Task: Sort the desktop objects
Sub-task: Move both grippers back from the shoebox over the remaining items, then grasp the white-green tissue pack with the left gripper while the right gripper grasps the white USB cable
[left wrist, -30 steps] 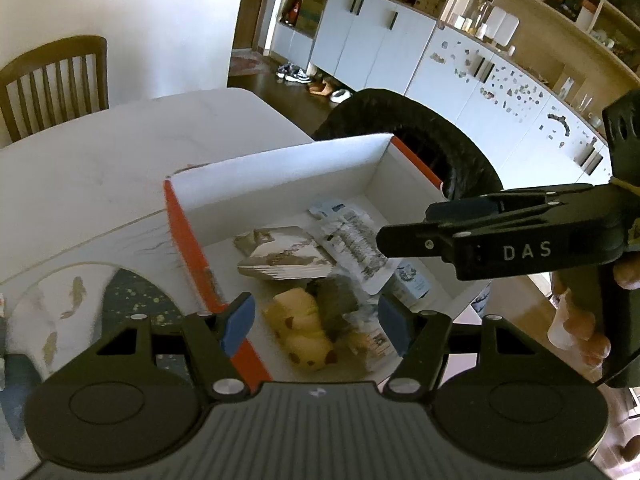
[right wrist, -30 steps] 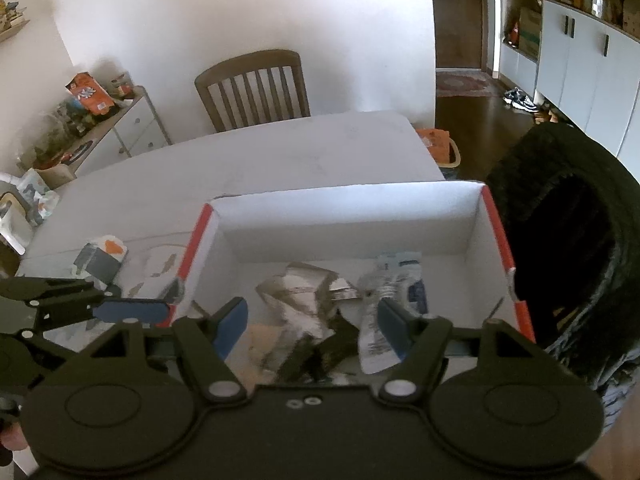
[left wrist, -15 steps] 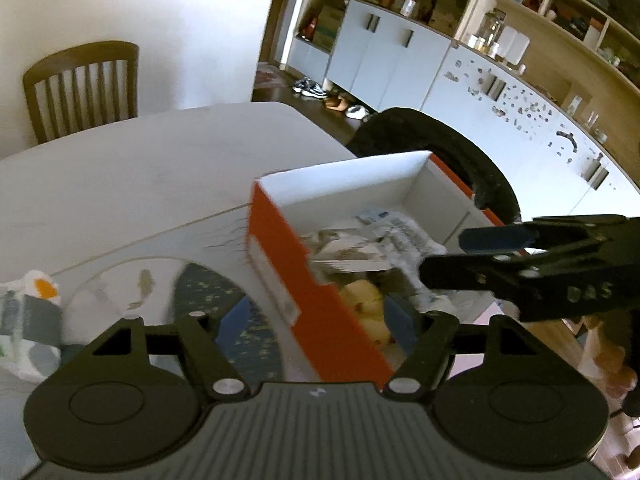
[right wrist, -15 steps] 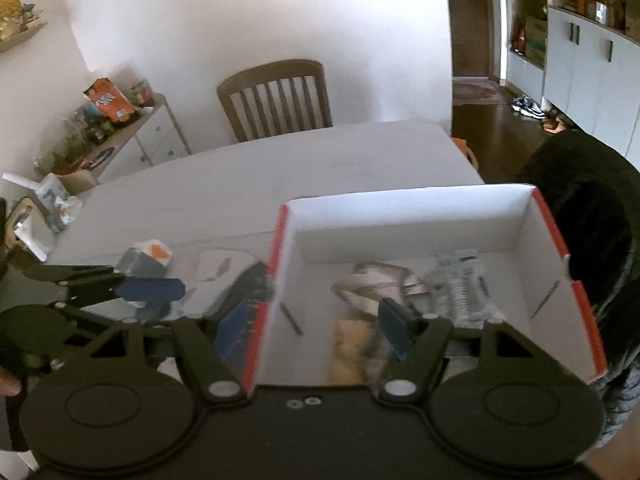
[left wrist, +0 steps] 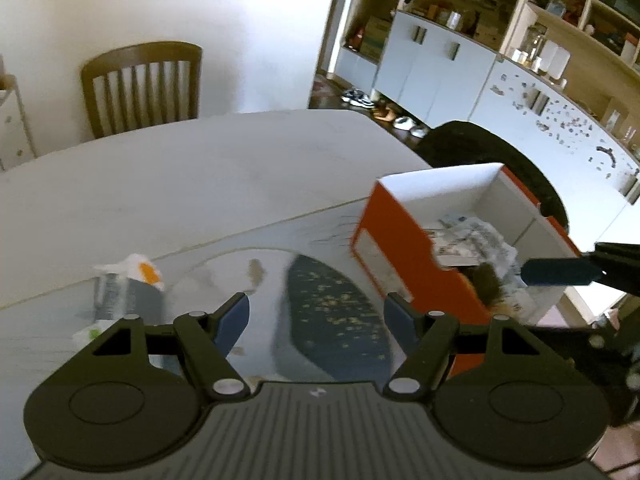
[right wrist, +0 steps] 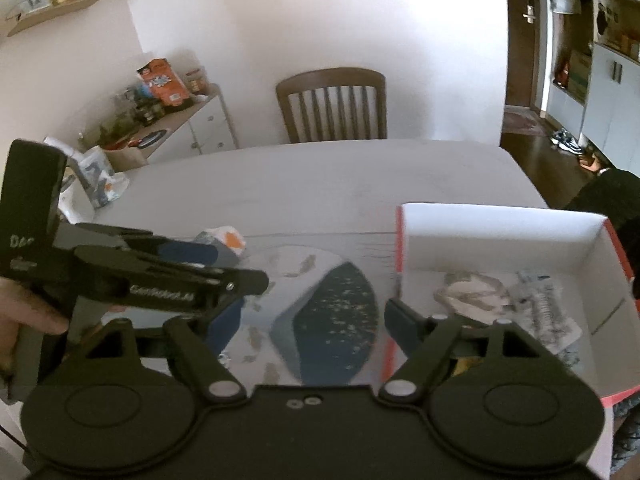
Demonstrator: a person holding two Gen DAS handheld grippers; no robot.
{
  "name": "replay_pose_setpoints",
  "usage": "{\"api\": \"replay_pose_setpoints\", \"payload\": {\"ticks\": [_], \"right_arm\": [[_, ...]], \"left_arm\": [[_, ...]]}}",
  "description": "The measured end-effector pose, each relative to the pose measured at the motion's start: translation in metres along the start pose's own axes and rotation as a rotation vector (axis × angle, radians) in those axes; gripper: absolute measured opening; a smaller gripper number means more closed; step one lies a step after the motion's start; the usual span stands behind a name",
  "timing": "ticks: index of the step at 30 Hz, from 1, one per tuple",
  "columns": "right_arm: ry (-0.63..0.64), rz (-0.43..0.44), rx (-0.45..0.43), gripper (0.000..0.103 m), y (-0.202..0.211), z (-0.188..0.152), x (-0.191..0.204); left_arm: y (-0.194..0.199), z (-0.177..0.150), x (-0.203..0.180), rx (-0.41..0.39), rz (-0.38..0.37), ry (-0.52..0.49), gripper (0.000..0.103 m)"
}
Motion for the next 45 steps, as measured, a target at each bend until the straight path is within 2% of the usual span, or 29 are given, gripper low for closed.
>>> {"api": "replay_pose_setpoints", "payload": {"ticks": [8, 14, 16, 20, 29, 34, 41, 43, 45], "right_arm": [[0.044, -0.024, -0.012, 0.083, -0.004, -0.013, 0.039], [0.019, -0.007, -0.032, 0.085, -0.007, -0.018, 0.06], [0.018, -0.003, -0.024, 0.085, -0.011, -0.022, 0.068], [0.025, -0.008, -0.006, 0.085, -0.021, -0.029, 0.083], [0.017, -0.016, 0.017, 0.087, -0.045, -0.043, 0.108], [0.075, 0.002, 0.031, 0.087, -0.058, -0.049, 0.13], [0.136, 0.003, 0.093, 0.088, -0.081, -0.064, 0.151], [0.148, 0.004, 0.105, 0.088, -0.086, -0.067, 0.154], [0.165, 0.002, 0.113, 0.088, -0.091, -0.069, 0.157]], "left_arm": [[0.013, -0.008, 0.03, -0.005, 0.029, 0.032, 0.074], [0.018, -0.015, 0.045, -0.002, 0.047, 0.039, 0.074], [0.019, -0.016, 0.05, 0.001, 0.049, 0.041, 0.074], [0.019, -0.017, 0.065, -0.002, 0.06, 0.052, 0.08], [0.012, -0.024, 0.094, 0.024, 0.076, 0.057, 0.082], [0.008, -0.025, 0.106, 0.032, 0.077, 0.056, 0.084], [0.002, -0.017, 0.12, 0.029, 0.091, 0.015, 0.086], [-0.003, -0.016, 0.124, 0.037, 0.092, 0.008, 0.088], [-0.009, -0.015, 0.129, 0.047, 0.099, 0.004, 0.095]]}}
Point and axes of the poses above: each gripper's, at about its wrist camera, not at the fingertips, and y roughly against the way its jaws point, x to its left, z to its top, the point moved 3 cm from there along -y, roughly the way its jaws point, and after that the axes turned 12 degrees about -z, right-handed, at the moved point
